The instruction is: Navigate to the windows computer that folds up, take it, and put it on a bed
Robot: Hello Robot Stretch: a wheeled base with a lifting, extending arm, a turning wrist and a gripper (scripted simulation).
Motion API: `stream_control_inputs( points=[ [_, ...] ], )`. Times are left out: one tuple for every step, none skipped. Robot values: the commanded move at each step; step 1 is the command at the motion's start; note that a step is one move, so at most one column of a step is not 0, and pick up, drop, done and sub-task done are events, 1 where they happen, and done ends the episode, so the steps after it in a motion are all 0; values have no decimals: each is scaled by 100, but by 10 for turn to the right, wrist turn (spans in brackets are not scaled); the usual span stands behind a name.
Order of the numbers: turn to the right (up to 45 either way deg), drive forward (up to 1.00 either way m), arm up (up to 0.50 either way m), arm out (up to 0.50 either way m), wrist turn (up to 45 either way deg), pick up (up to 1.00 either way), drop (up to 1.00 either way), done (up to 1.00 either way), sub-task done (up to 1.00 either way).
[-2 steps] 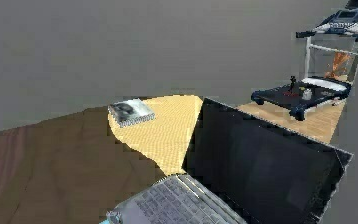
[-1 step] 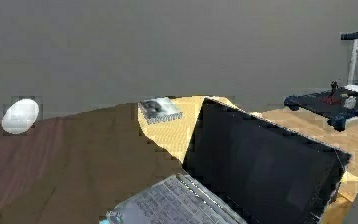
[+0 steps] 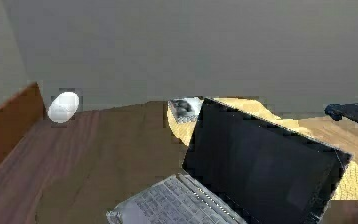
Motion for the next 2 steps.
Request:
stream_control_inputs(
  points=[
    [0,20,0,0,0,0,0,0,0],
    [450,0,0,0,0,0,0,0,0]
  ],
)
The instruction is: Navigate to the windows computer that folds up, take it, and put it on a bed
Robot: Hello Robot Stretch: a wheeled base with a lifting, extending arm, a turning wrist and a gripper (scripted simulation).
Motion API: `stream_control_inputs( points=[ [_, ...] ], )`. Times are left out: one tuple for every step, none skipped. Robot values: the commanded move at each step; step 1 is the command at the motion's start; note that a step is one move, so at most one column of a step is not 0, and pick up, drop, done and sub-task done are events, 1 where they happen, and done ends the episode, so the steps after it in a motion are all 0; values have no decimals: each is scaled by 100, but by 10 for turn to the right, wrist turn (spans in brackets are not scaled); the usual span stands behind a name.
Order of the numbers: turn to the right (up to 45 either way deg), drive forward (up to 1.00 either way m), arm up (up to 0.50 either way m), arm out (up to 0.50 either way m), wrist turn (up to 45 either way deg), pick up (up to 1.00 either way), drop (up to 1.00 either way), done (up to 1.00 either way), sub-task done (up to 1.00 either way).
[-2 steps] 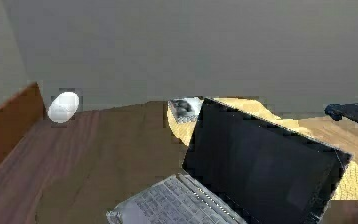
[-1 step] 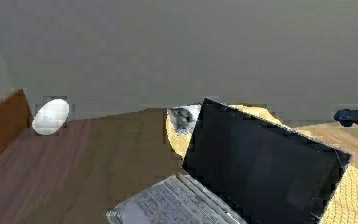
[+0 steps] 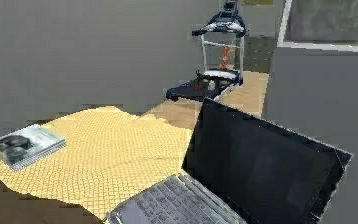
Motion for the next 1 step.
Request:
stream_control_inputs(
  points=[
    [450,0,0,0,0,0,0,0,0]
  ],
)
